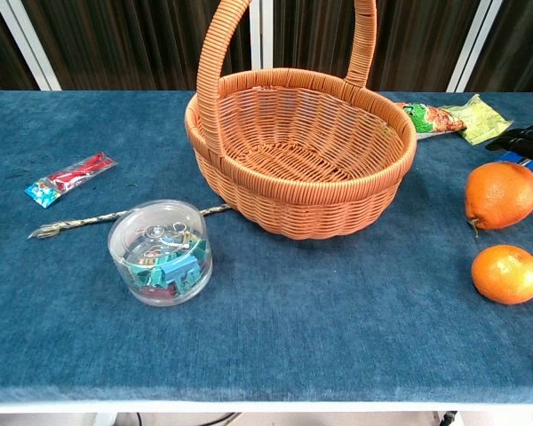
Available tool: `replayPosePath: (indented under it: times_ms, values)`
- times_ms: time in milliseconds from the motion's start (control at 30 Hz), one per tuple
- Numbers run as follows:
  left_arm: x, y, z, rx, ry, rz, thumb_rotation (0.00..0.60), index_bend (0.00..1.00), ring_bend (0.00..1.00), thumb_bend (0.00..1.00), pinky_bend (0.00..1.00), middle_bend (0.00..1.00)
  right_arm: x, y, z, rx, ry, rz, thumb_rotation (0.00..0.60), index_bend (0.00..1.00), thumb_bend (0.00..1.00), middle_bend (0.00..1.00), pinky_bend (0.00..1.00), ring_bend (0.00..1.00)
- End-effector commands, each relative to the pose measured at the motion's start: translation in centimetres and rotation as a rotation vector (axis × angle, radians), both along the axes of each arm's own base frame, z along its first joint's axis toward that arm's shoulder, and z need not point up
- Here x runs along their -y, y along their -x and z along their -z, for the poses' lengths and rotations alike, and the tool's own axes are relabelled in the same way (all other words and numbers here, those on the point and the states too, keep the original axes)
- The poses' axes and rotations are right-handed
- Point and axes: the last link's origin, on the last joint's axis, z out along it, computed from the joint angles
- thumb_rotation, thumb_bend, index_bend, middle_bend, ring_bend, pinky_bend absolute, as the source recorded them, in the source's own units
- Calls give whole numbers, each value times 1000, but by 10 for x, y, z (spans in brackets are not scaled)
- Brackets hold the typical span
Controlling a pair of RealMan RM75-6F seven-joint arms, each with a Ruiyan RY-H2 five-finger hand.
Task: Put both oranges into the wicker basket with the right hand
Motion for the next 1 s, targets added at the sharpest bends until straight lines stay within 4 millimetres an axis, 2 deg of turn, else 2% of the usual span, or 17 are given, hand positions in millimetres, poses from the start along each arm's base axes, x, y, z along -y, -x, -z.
replayPosePath:
  times_ms: [33, 333, 533, 733, 833, 1000]
  values:
    - [0, 0, 0, 0, 3, 0, 600, 111, 0, 123, 113, 25, 3, -1, 3, -5, -5, 3, 600, 0, 276, 0, 0, 0]
    - [0, -1, 2, -7, 17, 7, 600, 111, 0, 123, 114, 25, 7, -1, 14, -24, -36, 6, 600, 0, 277, 0, 0, 0]
    - [-1, -1, 3, -6, 25, 8, 600, 111, 0, 124, 114, 25, 12, -2, 22, -12, -59, 20, 600, 0, 216, 0, 0, 0]
    - [-2, 0, 3, -6, 32, 3, 600, 112, 0, 125, 114, 25, 18, -3, 29, -14, -56, 10, 600, 0, 211, 0, 3, 0]
    - [-3, 0, 4, -5, 38, 0, 600, 113, 0, 128, 114, 25, 19, -3, 31, -15, -56, 7, 600, 0, 219, 7, 48, 0]
    - [-3, 0, 4, -12, 46, 3, 600, 112, 0, 128, 114, 25, 22, -4, 32, -10, -45, 0, 600, 1, 265, 120, 155, 1]
